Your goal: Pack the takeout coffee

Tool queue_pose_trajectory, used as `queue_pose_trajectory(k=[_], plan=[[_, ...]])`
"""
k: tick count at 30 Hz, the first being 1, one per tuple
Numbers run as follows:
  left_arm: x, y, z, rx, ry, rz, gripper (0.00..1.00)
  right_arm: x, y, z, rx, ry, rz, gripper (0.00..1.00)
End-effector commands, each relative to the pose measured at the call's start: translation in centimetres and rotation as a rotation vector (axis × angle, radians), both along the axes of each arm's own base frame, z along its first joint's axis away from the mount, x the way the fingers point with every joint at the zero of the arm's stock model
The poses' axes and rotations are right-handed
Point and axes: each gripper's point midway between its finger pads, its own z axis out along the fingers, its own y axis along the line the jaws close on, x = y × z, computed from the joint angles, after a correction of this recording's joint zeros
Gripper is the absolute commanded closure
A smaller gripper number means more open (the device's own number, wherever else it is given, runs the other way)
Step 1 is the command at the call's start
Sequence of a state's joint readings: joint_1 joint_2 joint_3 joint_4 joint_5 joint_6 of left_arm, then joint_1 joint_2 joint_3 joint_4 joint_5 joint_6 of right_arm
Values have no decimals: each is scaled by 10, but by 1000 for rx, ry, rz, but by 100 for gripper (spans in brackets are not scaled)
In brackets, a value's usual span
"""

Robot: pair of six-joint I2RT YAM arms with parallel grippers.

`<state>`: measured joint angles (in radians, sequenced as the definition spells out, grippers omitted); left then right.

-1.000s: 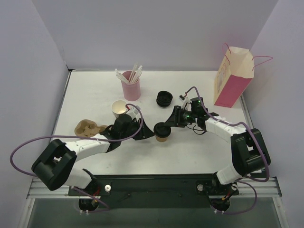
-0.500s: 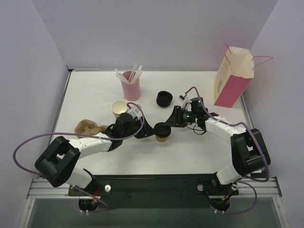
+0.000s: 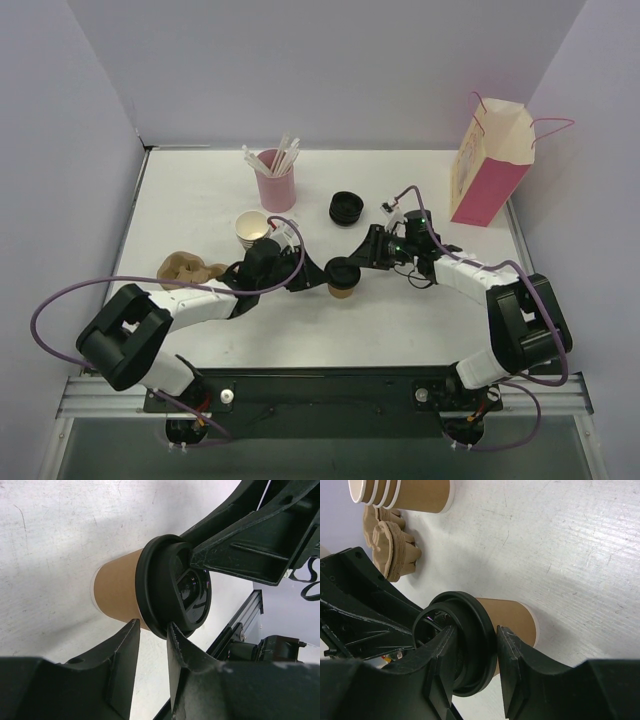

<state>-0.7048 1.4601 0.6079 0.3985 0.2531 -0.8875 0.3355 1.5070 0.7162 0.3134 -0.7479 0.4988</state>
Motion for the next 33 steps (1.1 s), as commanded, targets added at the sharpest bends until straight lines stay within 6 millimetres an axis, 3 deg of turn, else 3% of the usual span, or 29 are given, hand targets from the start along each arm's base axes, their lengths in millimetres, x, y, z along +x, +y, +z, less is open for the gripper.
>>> queue_pose_trajectory(k=[1,3,10,15,23,27,33], plan=[[-3,33,-59,184,62,107,66,-57,-38,-90,-237,251,-39,67],[-14,44,-77,215,94,118,66,-58,-41,-93,-246,259,-51,67],[-35,61,-109,310,136,141,70,-57,-48,-99,-272,275,-103,67],[-41,65,-120,349,148,150,77,-58,-50,-102,-278,278,-121,67],[-48,73,-133,402,174,159,77,-56,-53,-98,-280,260,-145,68],[-44,69,-120,375,149,158,74,-53,-48,-94,-257,250,-134,68],[-12,53,-61,342,50,140,68,-38,-38,-67,-211,204,-121,67]])
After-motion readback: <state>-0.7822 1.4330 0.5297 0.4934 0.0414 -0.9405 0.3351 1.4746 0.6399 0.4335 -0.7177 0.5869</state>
